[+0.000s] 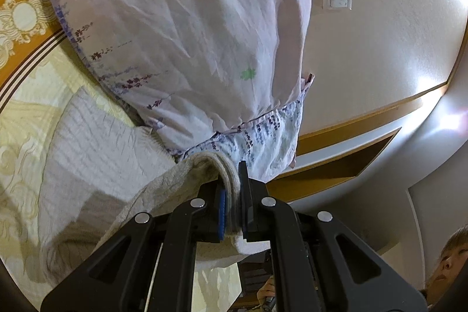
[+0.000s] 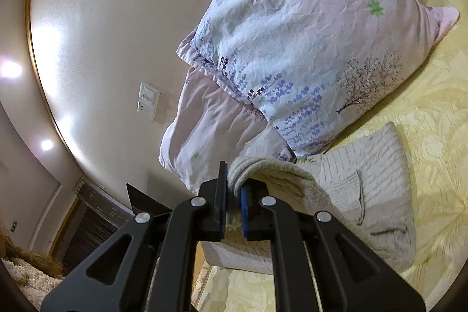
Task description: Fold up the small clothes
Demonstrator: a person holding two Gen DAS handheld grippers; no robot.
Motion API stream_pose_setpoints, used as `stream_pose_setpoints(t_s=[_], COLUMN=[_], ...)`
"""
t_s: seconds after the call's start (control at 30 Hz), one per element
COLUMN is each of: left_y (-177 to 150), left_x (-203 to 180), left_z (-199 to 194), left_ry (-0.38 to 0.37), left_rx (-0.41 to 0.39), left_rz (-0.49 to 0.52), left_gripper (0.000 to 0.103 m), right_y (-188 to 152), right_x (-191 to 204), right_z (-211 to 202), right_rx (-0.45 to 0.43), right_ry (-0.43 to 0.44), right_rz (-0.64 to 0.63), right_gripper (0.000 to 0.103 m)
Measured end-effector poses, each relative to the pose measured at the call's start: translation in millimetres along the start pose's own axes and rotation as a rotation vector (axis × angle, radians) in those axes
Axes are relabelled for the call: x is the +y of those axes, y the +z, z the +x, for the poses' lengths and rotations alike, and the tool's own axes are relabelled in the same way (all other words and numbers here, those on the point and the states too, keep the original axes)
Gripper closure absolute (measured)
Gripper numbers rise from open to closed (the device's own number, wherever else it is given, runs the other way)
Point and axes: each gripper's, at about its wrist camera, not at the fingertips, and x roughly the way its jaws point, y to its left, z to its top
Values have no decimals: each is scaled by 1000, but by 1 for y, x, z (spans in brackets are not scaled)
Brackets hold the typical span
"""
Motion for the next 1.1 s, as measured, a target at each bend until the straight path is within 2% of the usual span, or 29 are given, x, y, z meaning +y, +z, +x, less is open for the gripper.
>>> stream_pose_setpoints(t_s=[0.17,0.33,0.57,0.8,0.9,0.93,0.97,1.03,1.1], left_y=[9,16,18,22,22,22,23,25,29], left_x=[9,32,74,93,101,102,102,99,93], left_z=[11,24,44,57,62,63,64,65,63], left_ry=[-1,35,136,193,231,245,252,258,258], left_rx=[-9,-20,-48,-92,-84,-79,-80,-66,-71], left_rz=[-14,-58,-153,-197,-220,-224,-224,-228,-211], left_gripper=[96,96,96,96,96,96,95,84,54], right_y=[10,16,21,25,22,22,21,23,26], right_x=[-11,-34,-89,-113,-118,-118,-116,-107,-95], right_z=[12,31,79,113,122,124,124,121,110], right_rx=[0,17,63,87,115,123,122,97,64], right_ry=[-15,-65,-256,-417,-472,-478,-488,-500,-513], right_rz=[27,65,157,170,171,173,170,151,116], right_gripper=[96,96,96,95,88,80,65,49,46])
